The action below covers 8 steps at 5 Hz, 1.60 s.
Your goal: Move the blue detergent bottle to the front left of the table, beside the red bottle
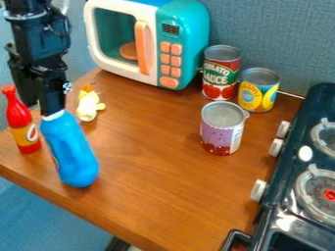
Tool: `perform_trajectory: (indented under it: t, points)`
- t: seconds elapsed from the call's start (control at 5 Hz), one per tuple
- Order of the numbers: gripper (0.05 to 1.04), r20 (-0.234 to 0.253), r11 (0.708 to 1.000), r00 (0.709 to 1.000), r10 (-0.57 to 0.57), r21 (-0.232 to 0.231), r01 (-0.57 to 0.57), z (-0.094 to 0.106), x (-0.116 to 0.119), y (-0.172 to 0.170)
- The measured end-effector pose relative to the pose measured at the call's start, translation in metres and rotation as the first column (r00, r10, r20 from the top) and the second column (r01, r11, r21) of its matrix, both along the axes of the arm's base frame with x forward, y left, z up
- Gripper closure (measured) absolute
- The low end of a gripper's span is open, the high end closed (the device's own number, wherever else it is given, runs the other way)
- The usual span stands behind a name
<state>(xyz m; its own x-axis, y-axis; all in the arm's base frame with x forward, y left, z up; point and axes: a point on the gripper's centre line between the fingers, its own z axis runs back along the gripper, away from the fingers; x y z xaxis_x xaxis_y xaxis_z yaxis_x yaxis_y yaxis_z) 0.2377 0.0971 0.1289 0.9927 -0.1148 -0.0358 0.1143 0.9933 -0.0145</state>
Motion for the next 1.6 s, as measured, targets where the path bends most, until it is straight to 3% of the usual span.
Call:
perform_trajectory:
  t: [0.2,0.6,0.8,1.2,1.4,1.6]
  points:
    - [0.078,0.012,1.0,1.0,0.002,0.003,-0.002,0.004,0.003,0.0]
    - [0.079,0.064,1.0,0.998,0.004,0.0,-0.004,0.013,0.018,-0.007]
    - [0.079,0.095,0.997,0.993,-0.072,-0.01,0.073,0.028,0.048,-0.024]
    - [0.079,0.141,0.984,0.974,-0.179,0.016,0.178,0.03,0.089,-0.065]
    - [0.079,0.264,0.982,0.946,-0.188,0.081,0.173,0.037,0.121,-0.095]
    - [0.079,0.288,0.978,0.935,-0.208,0.069,0.197,0.028,0.145,-0.123]
